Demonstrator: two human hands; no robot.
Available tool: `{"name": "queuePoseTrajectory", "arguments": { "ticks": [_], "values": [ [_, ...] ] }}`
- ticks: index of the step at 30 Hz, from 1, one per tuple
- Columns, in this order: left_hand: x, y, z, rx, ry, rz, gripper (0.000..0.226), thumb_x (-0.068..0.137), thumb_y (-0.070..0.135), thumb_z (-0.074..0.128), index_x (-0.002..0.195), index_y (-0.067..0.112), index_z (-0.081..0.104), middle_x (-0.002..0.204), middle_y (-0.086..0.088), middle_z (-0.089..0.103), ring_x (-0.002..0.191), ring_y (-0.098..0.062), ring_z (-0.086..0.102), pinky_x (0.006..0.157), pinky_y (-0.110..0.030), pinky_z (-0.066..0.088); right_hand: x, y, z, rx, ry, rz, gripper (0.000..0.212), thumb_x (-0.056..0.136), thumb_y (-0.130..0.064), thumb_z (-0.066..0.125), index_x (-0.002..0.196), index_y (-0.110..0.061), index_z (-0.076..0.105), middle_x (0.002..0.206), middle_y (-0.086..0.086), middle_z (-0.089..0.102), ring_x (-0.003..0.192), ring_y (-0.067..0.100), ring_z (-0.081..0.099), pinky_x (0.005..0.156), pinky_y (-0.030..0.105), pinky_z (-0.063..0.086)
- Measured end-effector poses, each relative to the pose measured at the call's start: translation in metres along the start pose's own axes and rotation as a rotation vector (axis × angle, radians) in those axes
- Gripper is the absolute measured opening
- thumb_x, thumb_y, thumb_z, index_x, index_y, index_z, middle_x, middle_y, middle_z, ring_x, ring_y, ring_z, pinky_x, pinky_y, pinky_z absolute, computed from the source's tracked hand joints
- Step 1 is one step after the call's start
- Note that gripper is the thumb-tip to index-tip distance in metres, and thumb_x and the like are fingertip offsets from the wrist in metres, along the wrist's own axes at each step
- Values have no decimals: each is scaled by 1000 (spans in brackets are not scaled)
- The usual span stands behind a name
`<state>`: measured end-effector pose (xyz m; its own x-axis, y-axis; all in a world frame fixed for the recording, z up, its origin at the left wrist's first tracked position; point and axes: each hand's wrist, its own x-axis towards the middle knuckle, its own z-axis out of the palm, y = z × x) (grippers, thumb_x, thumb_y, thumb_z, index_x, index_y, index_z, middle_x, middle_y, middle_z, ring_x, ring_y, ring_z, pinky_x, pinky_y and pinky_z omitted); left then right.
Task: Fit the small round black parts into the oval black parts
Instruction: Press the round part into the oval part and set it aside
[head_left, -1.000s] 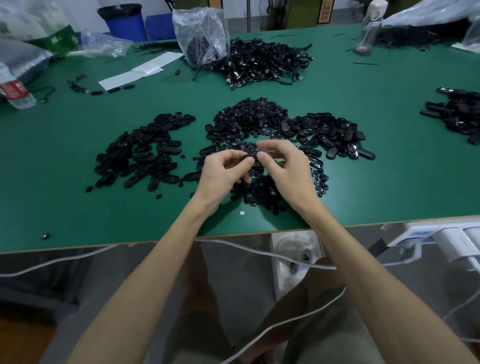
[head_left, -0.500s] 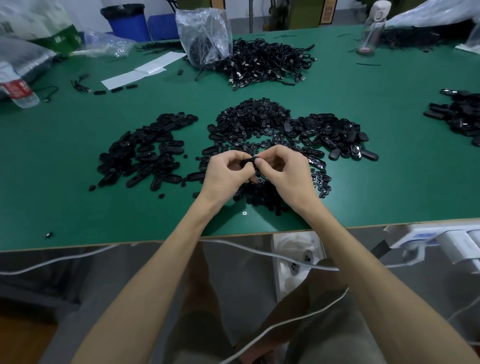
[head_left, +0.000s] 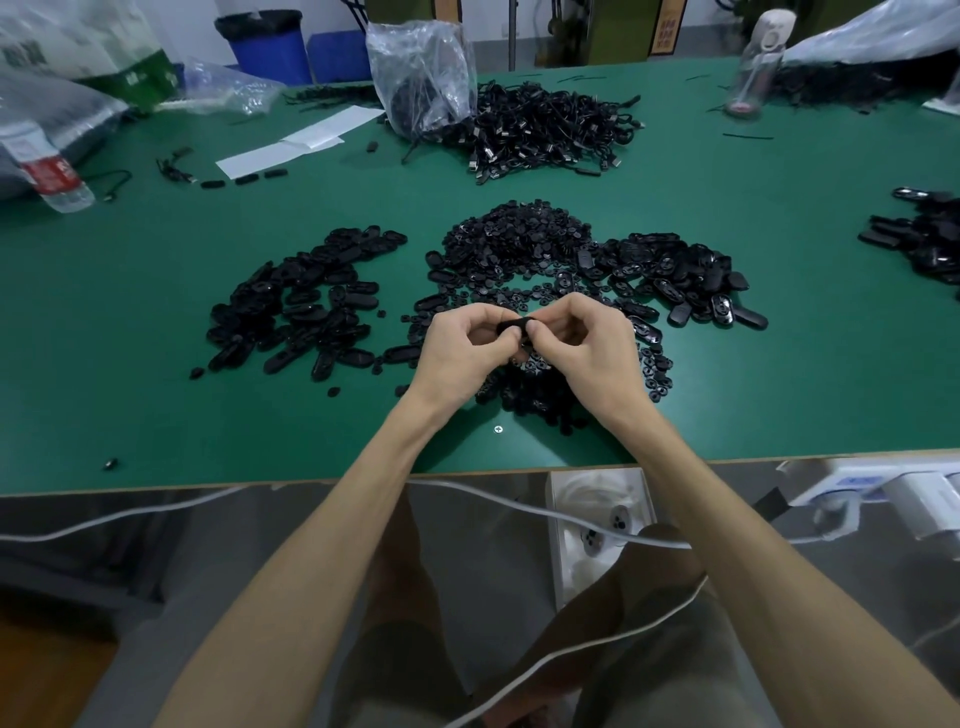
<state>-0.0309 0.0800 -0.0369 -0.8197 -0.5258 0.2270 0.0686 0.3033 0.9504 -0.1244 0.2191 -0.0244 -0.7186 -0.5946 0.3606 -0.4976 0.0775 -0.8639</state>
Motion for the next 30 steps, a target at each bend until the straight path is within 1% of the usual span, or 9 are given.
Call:
{"name": "queuePoseTrajectory", "arguments": {
  "ticks": [3,8,12,15,18,20,23,25,30],
  "values": [
    [0,0,-4,-31,-5,16,10,94,6,74,103,8,77,76,-3,78,71,-12,74,68,-17,52,1,1,-2,23,15,-1,2,93,-9,73,93,-10,74,78,-5,71,70,2,63,68,15,47],
    [0,0,-3,-12,28,29,10,94,10,76,103,7,77,79,-10,77,70,-17,72,66,-20,52,1,4,-1,7,24,-15,3,95,-14,72,94,-17,73,78,-9,69,70,0,61,67,15,45],
    [0,5,-1,49,23,90,10,96,12,74,106,13,76,93,-4,78,87,-16,75,83,-26,57,5,4,-3,24,22,9,4,96,-17,72,97,-14,75,85,-6,72,78,10,64,73,27,52],
    [1,13,-1,139,27,114,22,101,21,68,121,15,74,118,1,74,108,-12,70,97,-27,54,11,4,-13,161,62,124,7,96,-18,72,101,-13,75,81,-3,70,73,10,62,67,27,53],
    [11,20,-19,154,195,80,19,105,15,60,119,14,71,112,3,74,98,-9,72,86,-19,55,24,6,-29,352,210,314,5,97,-16,71,100,-16,74,81,-5,71,66,3,60,61,16,50],
    [22,19,-44,288,334,6,20,105,9,55,120,12,70,111,1,72,94,-12,72,81,-19,56,34,9,-43,372,305,412,5,97,-13,70,99,-15,74,84,-3,70,67,4,59,60,14,49],
    [40,5,-93,599,460,-133,26,105,1,51,125,8,66,128,-8,66,118,-21,63,105,-32,51,47,18,-62,291,381,469,8,96,-11,70,103,-9,74,85,-1,69,70,7,58,60,17,48],
    [48,-7,-125,861,505,-204,25,104,0,52,125,5,66,130,-14,63,124,-28,57,110,-41,46,54,26,-71,134,407,455,12,94,-11,71,105,-8,76,84,-1,70,71,8,60,65,21,49],
    [56,-26,-168,1183,355,-346,23,104,21,63,113,3,74,121,-20,69,122,-42,56,110,-52,42,60,45,-88,-269,417,439,12,95,-12,68,101,-10,79,104,8,77,101,22,69,97,37,54]
  ]
}}
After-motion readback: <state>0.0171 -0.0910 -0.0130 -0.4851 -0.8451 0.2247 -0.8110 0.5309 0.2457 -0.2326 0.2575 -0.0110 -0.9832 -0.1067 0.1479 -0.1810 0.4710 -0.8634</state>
